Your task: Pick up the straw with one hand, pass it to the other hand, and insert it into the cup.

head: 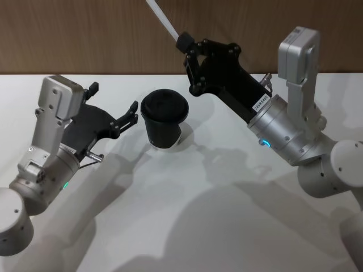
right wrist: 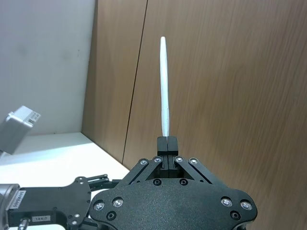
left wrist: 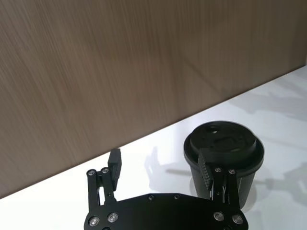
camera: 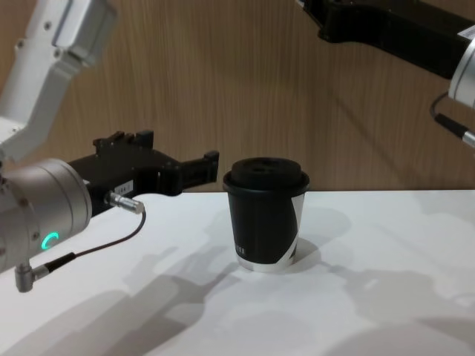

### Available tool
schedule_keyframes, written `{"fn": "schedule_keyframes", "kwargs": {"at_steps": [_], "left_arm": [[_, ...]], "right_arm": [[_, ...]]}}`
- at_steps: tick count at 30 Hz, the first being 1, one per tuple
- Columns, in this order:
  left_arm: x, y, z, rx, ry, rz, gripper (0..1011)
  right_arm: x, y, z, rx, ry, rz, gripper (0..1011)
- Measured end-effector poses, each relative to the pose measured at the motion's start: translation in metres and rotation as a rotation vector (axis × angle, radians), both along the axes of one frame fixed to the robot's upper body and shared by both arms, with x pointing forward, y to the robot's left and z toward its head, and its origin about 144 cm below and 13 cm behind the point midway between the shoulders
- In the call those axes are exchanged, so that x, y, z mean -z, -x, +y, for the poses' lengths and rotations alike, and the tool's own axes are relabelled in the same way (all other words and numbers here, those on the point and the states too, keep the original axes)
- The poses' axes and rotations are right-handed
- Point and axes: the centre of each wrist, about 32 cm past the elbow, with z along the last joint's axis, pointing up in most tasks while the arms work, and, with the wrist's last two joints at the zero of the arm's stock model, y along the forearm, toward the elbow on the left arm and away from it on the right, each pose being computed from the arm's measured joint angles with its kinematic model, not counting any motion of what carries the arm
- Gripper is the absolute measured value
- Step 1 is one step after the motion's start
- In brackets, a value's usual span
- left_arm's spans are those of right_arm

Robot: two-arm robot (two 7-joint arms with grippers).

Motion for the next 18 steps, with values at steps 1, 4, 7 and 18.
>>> {"fn": "schedule_keyframes", "kwargs": {"at_steps": [1, 4, 7, 18], "left_arm": [[0.0, 0.0, 0.001, 0.006, 0.007, -0.001, 1002], [-0.004, 0.001, 0.003, 0.032, 0.041, -0.006, 1002], [-0.007, 0.001, 0.006, 0.065, 0.079, -0.012, 1003], [-0.02, 0.001, 0.013, 0.197, 0.225, -0.046, 1003]], "right_arm": [[0.0, 0.0, 0.0, 0.001, 0.0, 0.0, 1], [0.0, -0.001, 0.0, 0.001, 0.0, 0.001, 1], [0.0, -0.001, 0.001, 0.002, 0.001, 0.002, 1], [0.0, -0.002, 0.001, 0.003, 0.001, 0.003, 1]]}}
